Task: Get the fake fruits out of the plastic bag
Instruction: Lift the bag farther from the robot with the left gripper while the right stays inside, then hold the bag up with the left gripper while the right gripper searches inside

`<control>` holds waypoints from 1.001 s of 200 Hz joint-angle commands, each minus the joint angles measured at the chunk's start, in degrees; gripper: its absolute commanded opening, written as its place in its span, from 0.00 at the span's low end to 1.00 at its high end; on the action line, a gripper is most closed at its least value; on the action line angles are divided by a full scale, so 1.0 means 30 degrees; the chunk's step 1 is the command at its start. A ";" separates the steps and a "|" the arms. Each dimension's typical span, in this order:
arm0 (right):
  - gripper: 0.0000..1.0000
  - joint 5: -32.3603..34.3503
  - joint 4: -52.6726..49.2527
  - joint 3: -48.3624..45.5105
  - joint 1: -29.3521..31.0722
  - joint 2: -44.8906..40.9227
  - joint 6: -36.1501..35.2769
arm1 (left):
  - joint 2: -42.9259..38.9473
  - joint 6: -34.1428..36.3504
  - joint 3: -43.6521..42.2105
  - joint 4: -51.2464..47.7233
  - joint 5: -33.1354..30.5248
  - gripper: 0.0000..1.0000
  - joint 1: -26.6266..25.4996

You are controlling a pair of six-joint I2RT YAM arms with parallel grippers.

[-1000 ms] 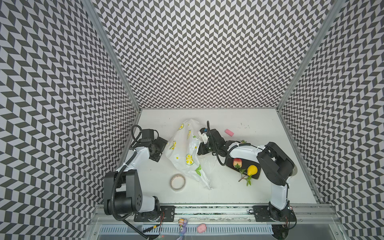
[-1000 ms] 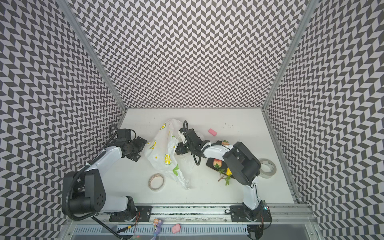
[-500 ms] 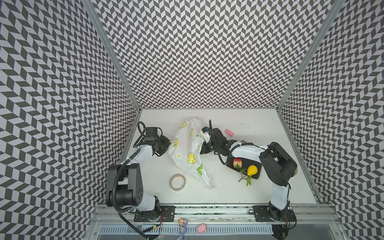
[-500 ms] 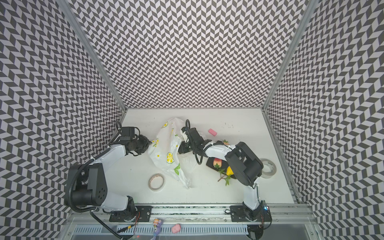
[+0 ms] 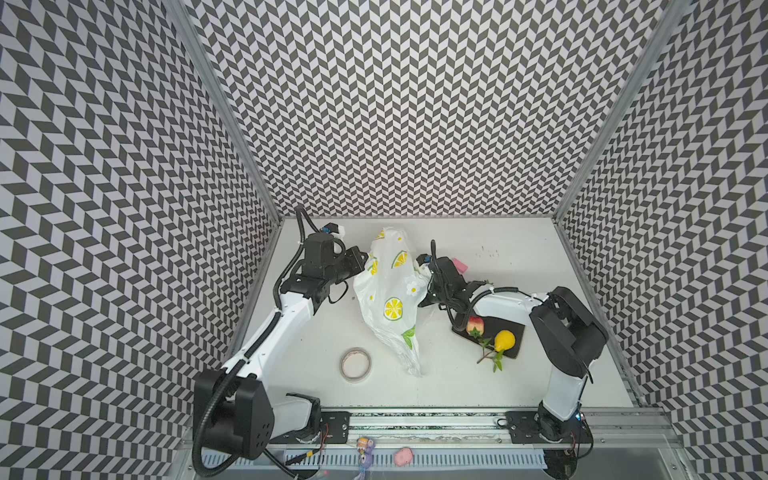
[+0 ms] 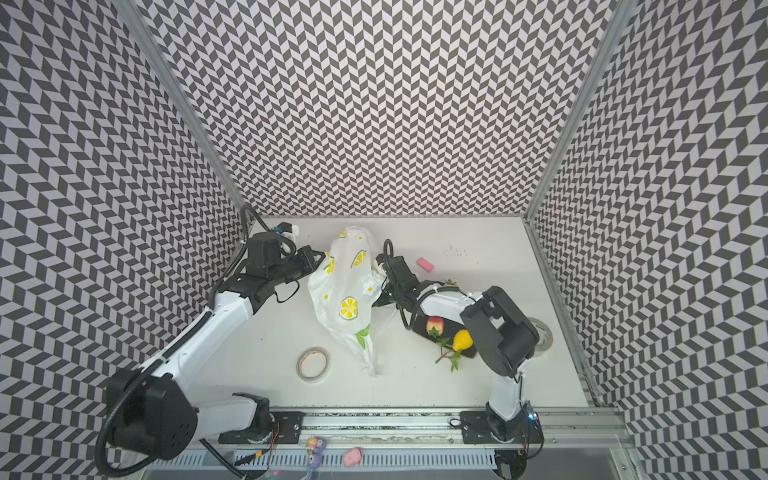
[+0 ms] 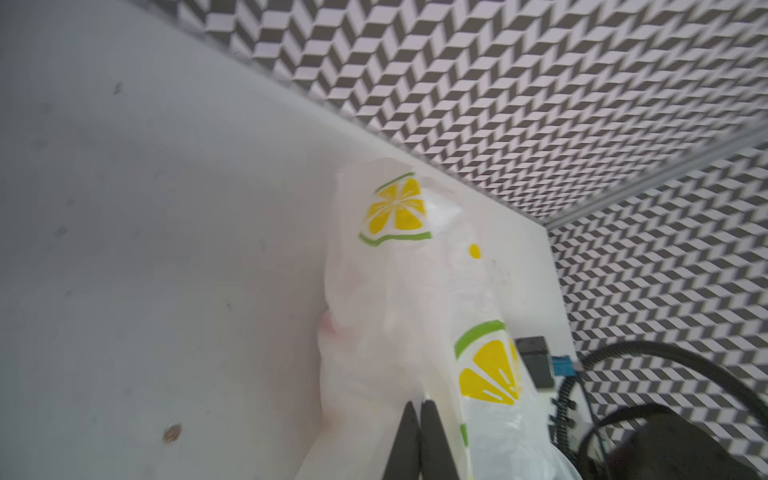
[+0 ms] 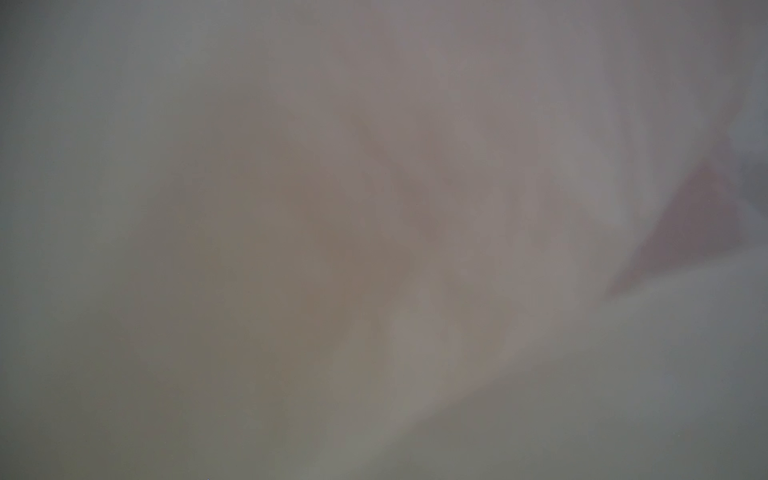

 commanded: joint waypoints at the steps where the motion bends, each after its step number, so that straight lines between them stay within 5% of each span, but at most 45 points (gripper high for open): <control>1: 0.76 0.0854 0.0582 -0.0452 -0.0074 -0.1024 0.0255 | -0.0112 0.1814 -0.0904 0.1532 0.1672 0.00 0.0077; 97: 0.80 0.1651 -0.0865 0.0536 -0.0081 -0.0009 -0.0140 | 0.3059 0.0310 -0.1500 -0.0211 -0.3145 0.00 0.2447; 200: 0.86 -0.0125 -0.1345 0.3296 0.0554 0.2626 -0.0134 | 0.4466 0.1332 -0.1408 -0.0421 -0.3313 0.00 0.2567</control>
